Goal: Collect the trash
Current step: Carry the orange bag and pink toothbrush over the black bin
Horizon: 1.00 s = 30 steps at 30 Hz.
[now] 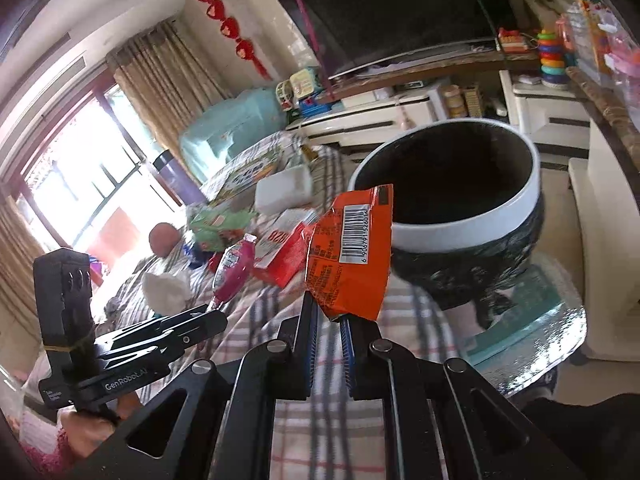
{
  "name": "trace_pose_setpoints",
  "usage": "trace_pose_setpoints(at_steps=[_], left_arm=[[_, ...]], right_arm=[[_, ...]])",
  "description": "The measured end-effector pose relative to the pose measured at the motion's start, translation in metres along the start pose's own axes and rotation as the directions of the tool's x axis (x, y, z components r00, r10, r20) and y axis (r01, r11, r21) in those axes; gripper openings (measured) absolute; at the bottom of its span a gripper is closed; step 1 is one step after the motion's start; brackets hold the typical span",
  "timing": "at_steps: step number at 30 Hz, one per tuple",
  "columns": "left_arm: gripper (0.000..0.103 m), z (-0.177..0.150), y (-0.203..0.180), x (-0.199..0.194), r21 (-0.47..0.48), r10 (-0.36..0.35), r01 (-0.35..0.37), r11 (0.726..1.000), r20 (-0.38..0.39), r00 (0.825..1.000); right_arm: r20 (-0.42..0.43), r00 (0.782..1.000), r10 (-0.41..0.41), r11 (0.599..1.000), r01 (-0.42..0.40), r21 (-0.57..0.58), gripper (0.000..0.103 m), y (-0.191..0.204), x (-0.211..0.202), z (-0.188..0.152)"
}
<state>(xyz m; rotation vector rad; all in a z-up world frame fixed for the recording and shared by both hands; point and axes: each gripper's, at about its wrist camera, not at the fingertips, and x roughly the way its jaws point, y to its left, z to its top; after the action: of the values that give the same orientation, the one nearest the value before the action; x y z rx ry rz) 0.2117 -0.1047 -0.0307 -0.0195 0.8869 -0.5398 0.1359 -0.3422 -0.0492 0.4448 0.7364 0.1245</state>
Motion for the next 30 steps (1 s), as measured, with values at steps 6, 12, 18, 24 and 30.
trace_pose_setpoints(at_steps=[6,12,18,24,30], left_arm=[[0.032,0.011,-0.012,0.012,0.014,-0.014,0.014,1.0,0.007,1.0],[0.032,0.026,-0.024,0.025,0.03,-0.032,0.032,0.999,0.012,0.999],[0.032,0.036,-0.031,0.035,0.042,-0.045,0.045,0.998,0.013,0.999],[0.032,0.053,-0.039,0.049,0.05,-0.058,0.057,0.997,0.012,0.998],[0.032,0.069,-0.049,0.066,0.059,-0.061,0.06,0.996,0.008,0.998]], right_arm=[[0.026,0.998,-0.052,0.999,0.052,-0.001,0.007,-0.012,-0.008,0.009],[0.035,0.996,-0.082,0.997,0.082,0.0,0.006,-0.026,-0.012,0.017],[0.04,0.994,-0.099,0.995,0.099,-0.007,0.006,-0.034,-0.012,0.028],[0.044,0.992,-0.117,0.993,0.118,-0.01,0.006,-0.043,-0.011,0.039],[0.029,0.99,-0.139,0.99,0.14,-0.008,0.006,-0.055,-0.004,0.049]])
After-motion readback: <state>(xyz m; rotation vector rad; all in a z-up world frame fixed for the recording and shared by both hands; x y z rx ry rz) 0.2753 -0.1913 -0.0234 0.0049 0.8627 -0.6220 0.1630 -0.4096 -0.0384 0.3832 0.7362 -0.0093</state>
